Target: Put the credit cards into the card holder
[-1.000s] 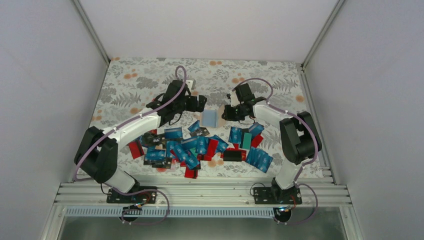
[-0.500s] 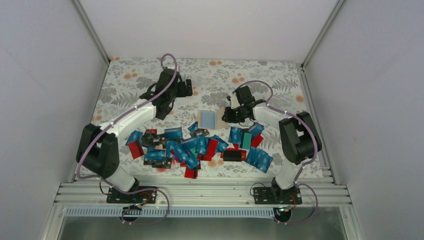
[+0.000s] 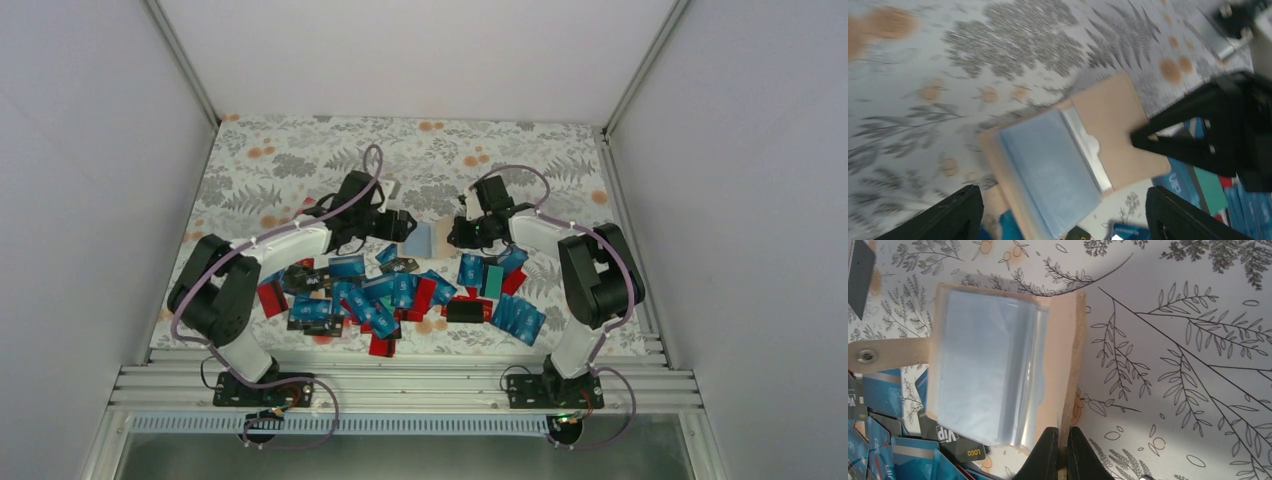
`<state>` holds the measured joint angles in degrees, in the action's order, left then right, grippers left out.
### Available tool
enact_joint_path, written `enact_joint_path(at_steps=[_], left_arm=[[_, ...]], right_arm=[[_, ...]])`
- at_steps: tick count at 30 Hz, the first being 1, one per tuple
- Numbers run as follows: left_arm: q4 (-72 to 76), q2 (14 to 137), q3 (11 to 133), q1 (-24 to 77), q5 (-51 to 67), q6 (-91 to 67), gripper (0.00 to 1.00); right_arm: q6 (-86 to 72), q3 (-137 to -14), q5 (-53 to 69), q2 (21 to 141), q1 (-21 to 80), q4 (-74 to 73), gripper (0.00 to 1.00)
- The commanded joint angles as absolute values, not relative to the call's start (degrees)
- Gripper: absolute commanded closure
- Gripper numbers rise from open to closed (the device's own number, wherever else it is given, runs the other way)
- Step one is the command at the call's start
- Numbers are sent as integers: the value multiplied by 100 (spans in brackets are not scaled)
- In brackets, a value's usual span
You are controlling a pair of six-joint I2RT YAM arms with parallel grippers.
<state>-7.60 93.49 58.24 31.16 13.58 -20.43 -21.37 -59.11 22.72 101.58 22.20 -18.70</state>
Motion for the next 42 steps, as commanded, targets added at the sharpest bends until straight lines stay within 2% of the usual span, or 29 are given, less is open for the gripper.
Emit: enact_joint_path(at_steps=[1,8,14,22,31,35,42], left_arm=[[-448,9808,5837,3276,2158,-1925,23],[-828,10756,6473,3508,1948,-1901,39],[-1048,11153,6758,3507,1354,-1845,45],[-1146,11697,7349,3462,851,-1572,47],[-1247,12517,8276,3227,843,-1286,49],[-1468,12621,8560,3147,729,-1270,50],[-1645,12002,8296,3261,561,-1274,48]], right_arm=[[-2202,-5643,2260,10101,2122,-1647,95],[-2543,-5277,2382,10143,1979,-1270,95],[-2719,-5052,2504,10131,1827,-1006,95],[-3107,-4940,2766,10345,1762,-615,96],[-3566,-5083,3003,10602,1668,-200,95],[-3537,-5076,3015,10560,1653,-276,86],[-3290,-4865,2873,10107,1654,-536,69]])
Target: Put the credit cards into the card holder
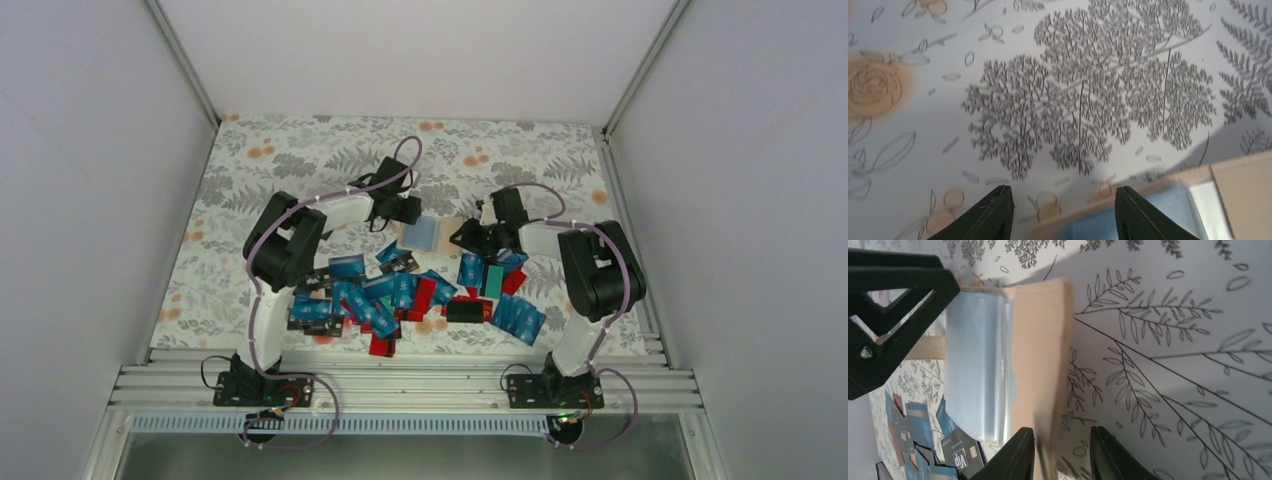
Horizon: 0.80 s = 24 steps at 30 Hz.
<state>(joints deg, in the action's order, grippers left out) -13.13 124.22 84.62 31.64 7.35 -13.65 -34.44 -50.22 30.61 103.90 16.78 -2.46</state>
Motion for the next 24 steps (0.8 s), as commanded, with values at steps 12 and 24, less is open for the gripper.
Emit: enact_joint_path(at_steps=[12,24], left_arm=[[-1952,11011,7926,3489,273,-1380,37],[-2248,10775,7841,3848,83,-1544,37]], right_arm=[[-2923,-4990,2518,9118,1655,-1185,49],[-2645,-5106,2839,8842,1656,-1430,47]])
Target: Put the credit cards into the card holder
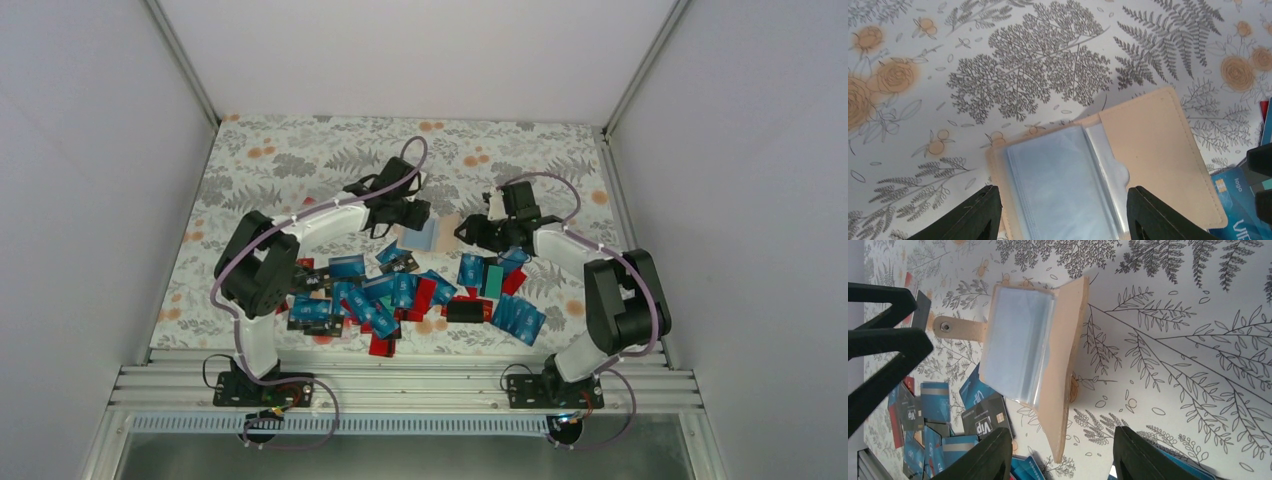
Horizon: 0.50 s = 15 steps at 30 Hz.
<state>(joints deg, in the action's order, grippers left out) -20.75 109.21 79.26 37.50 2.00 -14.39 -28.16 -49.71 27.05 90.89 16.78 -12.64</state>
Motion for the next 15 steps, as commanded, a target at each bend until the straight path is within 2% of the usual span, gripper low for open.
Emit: enact_joint_path(at_steps=[1,7,15], left_arm=[[-2274,10750,7828,3882,74,-1553,37],[-2526,10446,7502,4078,-15,-1691,37],[-2904,9745,6469,4307,70,-2161,37]], right_arm=[[-2616,-5106,2855,8790,1657,-1484,47],[-2402,-4889,2977,8471,1703,-1798,46],[-2448,-4124,3557,7869,2013,-1915,46]])
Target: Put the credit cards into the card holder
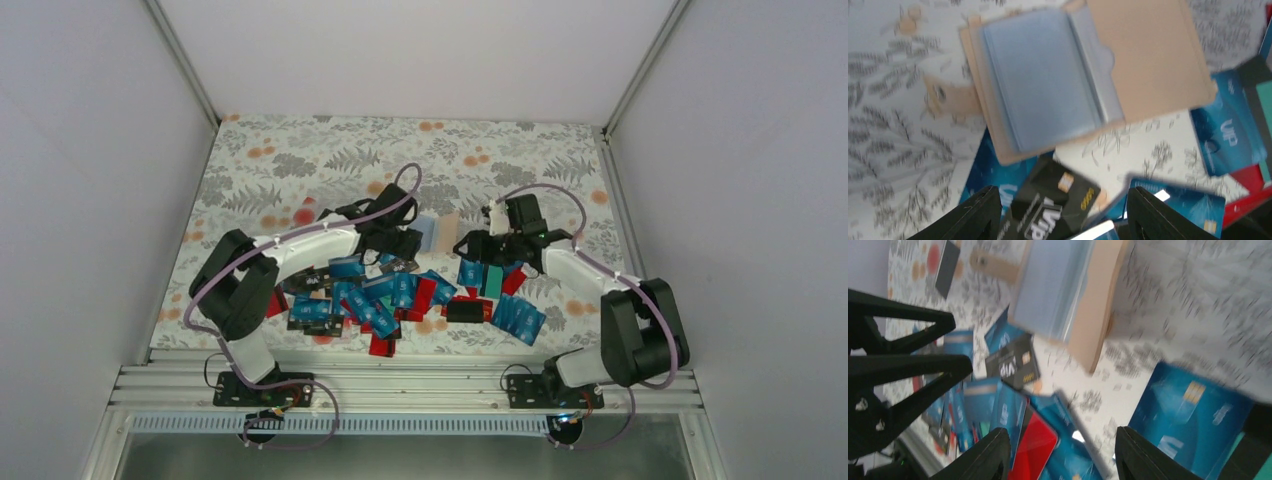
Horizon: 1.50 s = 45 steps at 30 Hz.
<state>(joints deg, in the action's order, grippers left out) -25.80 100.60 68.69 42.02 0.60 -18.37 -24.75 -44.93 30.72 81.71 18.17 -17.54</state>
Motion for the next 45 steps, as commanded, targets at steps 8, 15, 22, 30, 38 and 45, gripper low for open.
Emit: enact_joint_path(at_steps=[8,15,22,30,38,45], left_arm=[[-2806,9476,5752,4527,203,-2466,40],[-2612,9698,5731,4625,322,-2540,52],[-2622,9806,5779,4709,373,-2540,67],[-2497,9983,5654,4788,552,-2512,75],[-2458,10072,5536,4835,599,-2540,80],[-2423,10100,5391,4858,593,-2557,83]], right_arm=[[-3128,-3432,4381,7575,2525,-1179,47],[-3930,-2990,4426,7559,2774,-435,51],[-4496,-2743,4494,7953,2818,286,57],[-4666,-2807,4554,8513,2825,639,61],[-4626,-2954,4291,8821,2825,656,62],[-4588,-3095,4211,9163,2820,739,63]])
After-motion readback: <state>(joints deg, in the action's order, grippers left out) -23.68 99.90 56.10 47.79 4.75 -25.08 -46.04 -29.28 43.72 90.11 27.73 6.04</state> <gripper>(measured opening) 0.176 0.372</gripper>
